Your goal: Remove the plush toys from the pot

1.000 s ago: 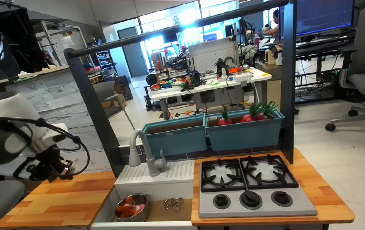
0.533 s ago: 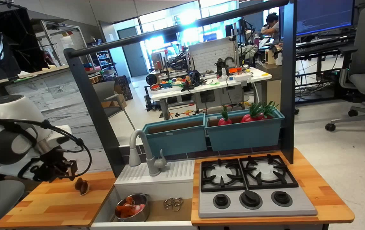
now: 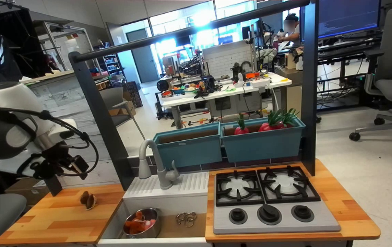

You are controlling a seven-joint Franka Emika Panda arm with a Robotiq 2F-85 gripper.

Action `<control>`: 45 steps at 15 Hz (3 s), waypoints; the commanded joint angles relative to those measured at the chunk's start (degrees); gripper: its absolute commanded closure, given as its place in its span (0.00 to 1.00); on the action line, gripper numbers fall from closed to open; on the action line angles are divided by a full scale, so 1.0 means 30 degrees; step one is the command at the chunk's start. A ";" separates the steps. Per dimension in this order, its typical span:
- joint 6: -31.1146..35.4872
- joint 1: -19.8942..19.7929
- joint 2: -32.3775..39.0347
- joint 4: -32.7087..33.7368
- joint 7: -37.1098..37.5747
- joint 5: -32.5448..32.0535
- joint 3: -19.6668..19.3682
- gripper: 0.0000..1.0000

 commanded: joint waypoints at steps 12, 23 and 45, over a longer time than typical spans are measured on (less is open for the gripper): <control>-0.1235 0.1280 -0.0351 -0.0189 0.1420 0.0173 -0.3823 0.00; -0.4406 0.1090 0.5643 0.4890 0.3571 0.0064 -0.5130 0.00; -0.7223 0.2359 0.7207 0.5995 0.6330 -0.0173 -0.7113 0.00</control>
